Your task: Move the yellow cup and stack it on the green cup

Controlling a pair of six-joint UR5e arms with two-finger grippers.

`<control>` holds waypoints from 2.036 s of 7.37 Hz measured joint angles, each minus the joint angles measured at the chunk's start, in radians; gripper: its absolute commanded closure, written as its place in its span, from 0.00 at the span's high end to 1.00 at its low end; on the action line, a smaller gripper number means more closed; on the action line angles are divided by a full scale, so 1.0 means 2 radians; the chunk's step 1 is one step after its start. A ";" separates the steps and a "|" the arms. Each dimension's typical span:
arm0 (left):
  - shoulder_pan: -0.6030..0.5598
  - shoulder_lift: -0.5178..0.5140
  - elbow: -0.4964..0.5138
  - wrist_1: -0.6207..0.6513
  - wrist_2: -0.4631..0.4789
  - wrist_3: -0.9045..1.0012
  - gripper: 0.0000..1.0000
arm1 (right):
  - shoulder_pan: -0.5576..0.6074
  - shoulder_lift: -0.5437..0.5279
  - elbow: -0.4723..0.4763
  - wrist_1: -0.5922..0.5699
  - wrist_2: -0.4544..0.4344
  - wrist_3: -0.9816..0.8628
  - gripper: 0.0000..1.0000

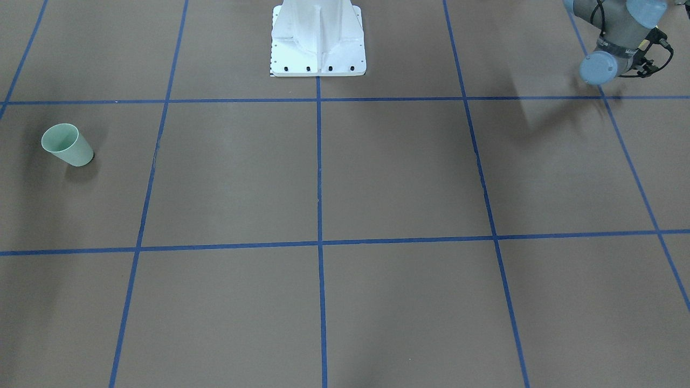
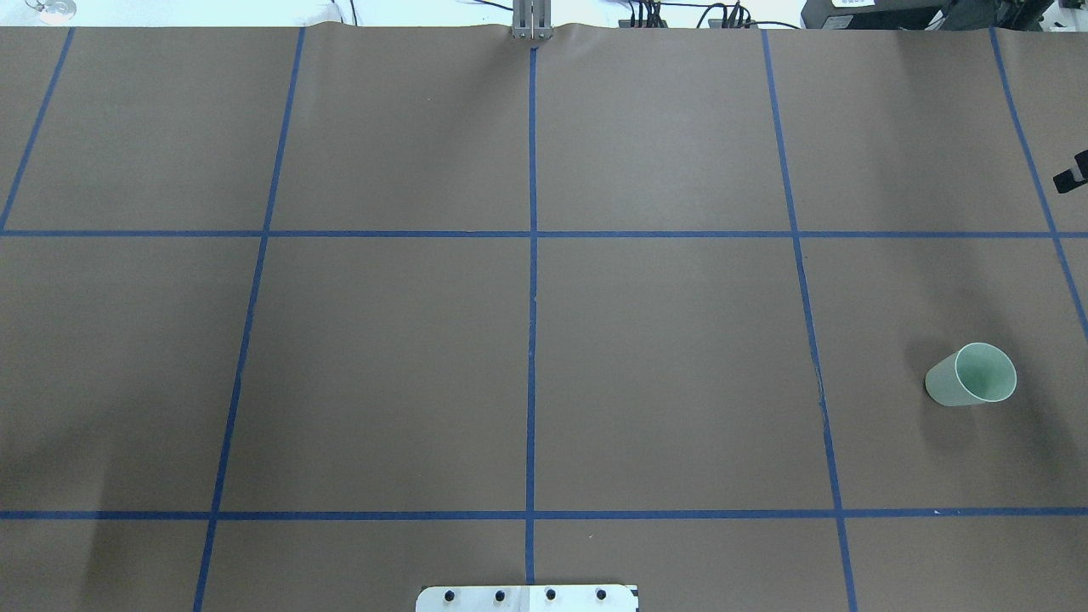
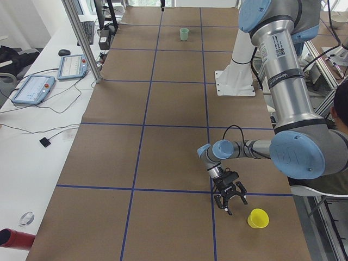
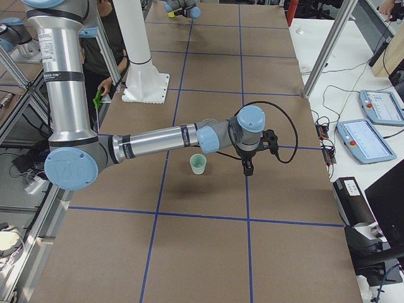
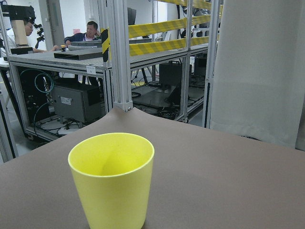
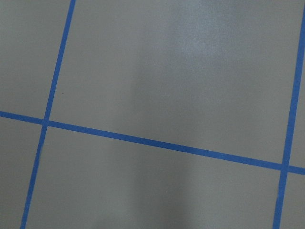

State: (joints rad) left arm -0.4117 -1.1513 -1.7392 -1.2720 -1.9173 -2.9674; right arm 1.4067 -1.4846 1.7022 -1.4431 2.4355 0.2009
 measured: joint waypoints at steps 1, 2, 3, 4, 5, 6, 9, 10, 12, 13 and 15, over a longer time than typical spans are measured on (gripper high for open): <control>0.007 0.000 0.009 -0.001 -0.002 -0.009 0.94 | 0.000 0.001 0.000 0.000 0.000 0.002 1.00; 0.014 0.001 0.013 -0.001 -0.008 -0.015 0.94 | 0.000 0.001 0.000 0.000 0.001 0.003 1.00; 0.022 0.002 0.016 -0.001 -0.018 -0.019 0.94 | 0.000 0.002 0.000 0.000 0.001 0.003 1.00; 0.032 0.003 0.016 -0.001 -0.032 -0.024 0.94 | 0.000 0.003 0.001 0.001 0.002 0.004 1.00; 0.041 0.004 0.016 -0.001 -0.045 -0.029 0.94 | 0.000 0.004 0.002 0.001 0.001 0.004 1.00; 0.049 0.006 0.018 -0.001 -0.053 -0.032 0.94 | 0.000 0.005 0.003 0.001 0.001 0.004 1.00; 0.072 0.011 0.024 -0.007 -0.073 -0.043 0.94 | 0.000 0.005 0.004 0.001 0.001 0.004 1.00; 0.078 0.011 0.031 -0.015 -0.075 -0.045 0.94 | 0.000 0.005 0.003 0.001 0.000 0.004 1.00; 0.085 0.011 0.044 -0.029 -0.075 -0.048 0.91 | 0.000 0.005 0.002 0.001 0.000 0.004 1.00; 0.087 0.011 0.051 -0.036 -0.075 -0.050 0.91 | 0.000 0.005 0.002 0.001 0.000 0.004 1.00; 0.094 0.011 0.064 -0.052 -0.073 -0.054 0.68 | 0.000 0.005 0.004 0.001 0.001 0.004 1.00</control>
State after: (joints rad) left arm -0.2231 -1.1285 -1.6121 -1.3765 -2.0638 -3.0758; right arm 1.4067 -1.4747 1.7095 -1.4404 2.4366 0.2086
